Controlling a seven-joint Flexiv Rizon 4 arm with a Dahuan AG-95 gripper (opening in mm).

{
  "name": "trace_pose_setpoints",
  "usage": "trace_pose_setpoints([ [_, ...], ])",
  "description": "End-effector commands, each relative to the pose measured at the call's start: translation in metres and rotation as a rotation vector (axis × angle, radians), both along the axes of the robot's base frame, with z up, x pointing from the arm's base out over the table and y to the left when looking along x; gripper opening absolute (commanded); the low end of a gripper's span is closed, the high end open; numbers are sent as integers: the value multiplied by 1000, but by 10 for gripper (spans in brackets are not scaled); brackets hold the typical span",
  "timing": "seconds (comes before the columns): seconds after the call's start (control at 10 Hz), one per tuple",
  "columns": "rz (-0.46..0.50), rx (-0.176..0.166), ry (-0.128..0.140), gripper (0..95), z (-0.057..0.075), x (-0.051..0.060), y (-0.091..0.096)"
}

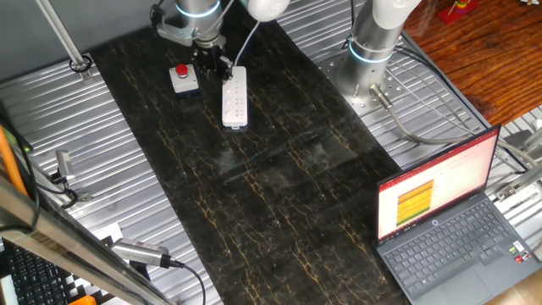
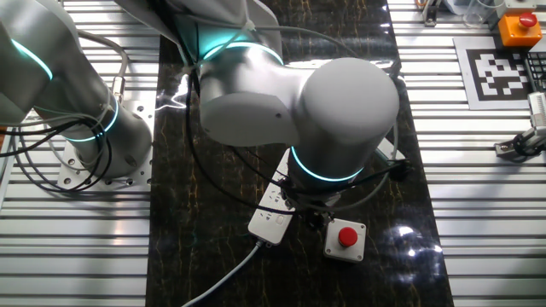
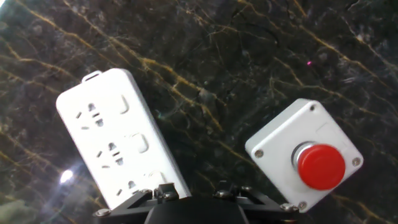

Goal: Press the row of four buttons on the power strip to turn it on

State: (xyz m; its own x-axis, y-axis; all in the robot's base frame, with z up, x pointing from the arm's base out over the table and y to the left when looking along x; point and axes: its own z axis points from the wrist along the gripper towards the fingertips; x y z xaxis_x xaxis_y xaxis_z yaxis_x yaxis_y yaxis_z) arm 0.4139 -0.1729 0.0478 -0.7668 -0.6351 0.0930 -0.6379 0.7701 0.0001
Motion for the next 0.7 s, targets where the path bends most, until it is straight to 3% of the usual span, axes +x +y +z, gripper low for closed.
trace_pose_setpoints([
  [0.1,0,6,0,380,-1,0,3],
  [0.7,-4,6,5,380,-5,-3,11],
])
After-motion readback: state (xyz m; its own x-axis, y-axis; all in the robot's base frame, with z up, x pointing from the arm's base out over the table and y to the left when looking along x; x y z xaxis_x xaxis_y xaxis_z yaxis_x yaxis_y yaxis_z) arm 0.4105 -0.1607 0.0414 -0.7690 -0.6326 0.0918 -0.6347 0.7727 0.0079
